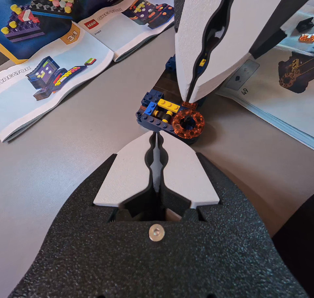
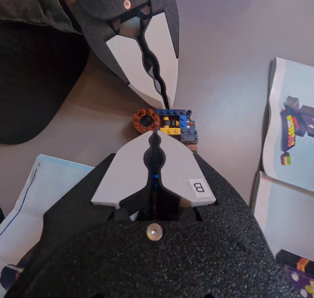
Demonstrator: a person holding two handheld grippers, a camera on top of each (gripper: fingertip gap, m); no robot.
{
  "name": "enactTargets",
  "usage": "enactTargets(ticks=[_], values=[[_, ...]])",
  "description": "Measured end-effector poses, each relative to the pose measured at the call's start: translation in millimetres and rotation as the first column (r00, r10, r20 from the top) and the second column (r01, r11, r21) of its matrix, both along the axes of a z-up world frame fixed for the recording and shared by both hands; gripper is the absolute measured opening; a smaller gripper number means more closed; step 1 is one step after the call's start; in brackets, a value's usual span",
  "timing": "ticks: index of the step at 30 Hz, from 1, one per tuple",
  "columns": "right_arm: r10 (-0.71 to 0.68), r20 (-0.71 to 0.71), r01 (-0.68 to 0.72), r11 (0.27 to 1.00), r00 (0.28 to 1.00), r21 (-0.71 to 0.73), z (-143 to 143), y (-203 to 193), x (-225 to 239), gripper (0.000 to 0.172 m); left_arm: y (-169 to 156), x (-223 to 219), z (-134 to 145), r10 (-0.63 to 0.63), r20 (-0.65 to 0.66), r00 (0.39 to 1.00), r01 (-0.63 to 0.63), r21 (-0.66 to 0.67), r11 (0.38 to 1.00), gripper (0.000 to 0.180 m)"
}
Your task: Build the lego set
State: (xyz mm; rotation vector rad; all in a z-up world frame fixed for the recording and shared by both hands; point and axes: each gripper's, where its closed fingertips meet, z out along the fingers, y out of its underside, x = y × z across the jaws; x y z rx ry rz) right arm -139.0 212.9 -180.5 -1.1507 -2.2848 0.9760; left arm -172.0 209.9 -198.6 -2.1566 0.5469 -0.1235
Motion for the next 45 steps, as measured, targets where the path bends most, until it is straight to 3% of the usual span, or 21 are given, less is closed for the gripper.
enactTargets(ticks=[6, 24, 32, 36, 39, 42, 45], values=[[-0.001, 0.002, 0.001, 1.0, 1.0, -0.027, -1, 0, 1, 0.0, 0, 0, -2, 0.003, -0.014, 1.0, -0.003, -0.013, 1.0, 0.001], [-0.033, 0.051, 0.019, 0.965, 0.998, 0.26, -2, -1, 1, 0.0, 0, 0, -7, -0.001, -0.075, 0.997, -0.001, -0.022, 1.0, 0.0], [0.02, 0.079, -0.034, 0.981, 0.997, 0.19, -4, -8, 1, 0.0, 0, -1, -9, 0.003, -0.053, 0.999, -0.005, -0.042, 0.999, 0.002], [-0.044, -0.01, 0.044, 0.999, 0.999, 0.028, 19, 0, -3, 0.0, -1, -3, -9, 0.012, -0.051, 0.999, -0.014, -0.045, 0.999, 0.004], [-0.053, 0.018, 0.053, 0.998, 0.998, 0.029, 9, 5, 3, 0.0, -1, -3, -9, 0.012, -0.051, 0.999, -0.014, -0.046, 0.999, 0.006], [-0.042, 0.007, 0.042, 0.999, 0.999, -0.014, 7, -3, 4, 0.014, -1, -2, -10, 0.008, -0.064, 0.998, -0.011, -0.042, 0.999, 0.006], [-0.045, -0.001, 0.045, 0.999, 0.999, -0.009, 6, -2, 3, 0.007, -1, -2, -10, 0.007, -0.062, 0.998, -0.01, -0.043, 0.999, 0.006]])
